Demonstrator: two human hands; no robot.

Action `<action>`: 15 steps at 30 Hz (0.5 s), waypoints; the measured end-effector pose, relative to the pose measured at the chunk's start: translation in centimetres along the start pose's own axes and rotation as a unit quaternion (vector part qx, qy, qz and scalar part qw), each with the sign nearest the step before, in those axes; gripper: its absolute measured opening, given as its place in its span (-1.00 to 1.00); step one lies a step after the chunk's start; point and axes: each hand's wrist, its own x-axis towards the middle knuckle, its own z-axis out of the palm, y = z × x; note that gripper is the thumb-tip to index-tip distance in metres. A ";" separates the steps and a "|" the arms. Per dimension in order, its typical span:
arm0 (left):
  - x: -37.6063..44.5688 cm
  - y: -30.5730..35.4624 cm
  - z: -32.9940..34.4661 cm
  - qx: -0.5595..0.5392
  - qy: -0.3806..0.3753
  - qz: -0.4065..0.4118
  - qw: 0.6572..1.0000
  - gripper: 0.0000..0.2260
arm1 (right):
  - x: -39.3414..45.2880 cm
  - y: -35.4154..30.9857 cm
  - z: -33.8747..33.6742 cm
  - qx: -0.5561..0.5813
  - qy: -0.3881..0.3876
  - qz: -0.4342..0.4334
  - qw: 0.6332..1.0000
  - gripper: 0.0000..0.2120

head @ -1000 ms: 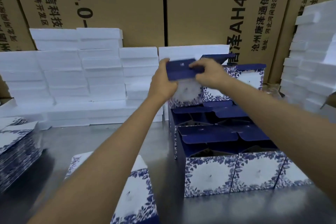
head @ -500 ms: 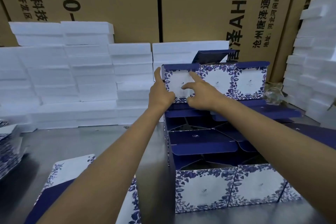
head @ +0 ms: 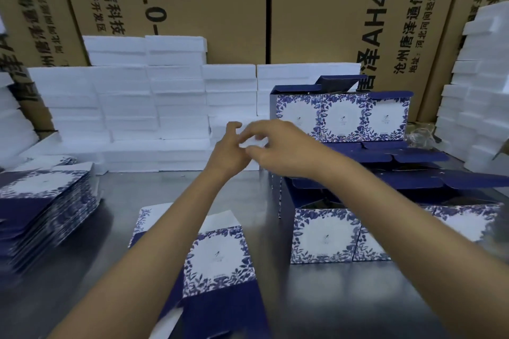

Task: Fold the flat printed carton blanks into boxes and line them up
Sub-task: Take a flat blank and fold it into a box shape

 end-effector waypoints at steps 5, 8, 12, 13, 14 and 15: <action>-5.7 -4.5 -2.2 -0.021 -0.019 -0.089 0.996 -0.48 | -2.9 -2.1 6.3 0.038 -0.077 0.047 0.995 -0.55; -8.7 -8.7 -3.1 0.027 0.001 -0.182 0.983 -0.51 | -5.2 -0.2 10.4 0.019 -0.144 0.150 0.978 -0.45; -11.7 -12.4 -4.0 0.219 0.021 -0.266 0.939 -0.45 | -7.9 1.9 15.1 0.054 -0.143 0.222 0.963 -0.50; -12.2 -12.8 -4.0 0.232 0.018 -0.284 0.930 -0.42 | -8.2 2.2 16.1 0.077 -0.112 0.227 0.964 -0.52; -12.6 -13.1 -3.9 0.226 0.016 -0.294 0.929 -0.42 | -8.4 2.4 16.9 0.115 -0.076 0.232 0.963 -0.53; -12.8 -13.4 -3.7 0.217 0.022 -0.290 0.932 -0.42 | -8.4 2.5 17.5 0.163 -0.046 0.241 0.956 -0.53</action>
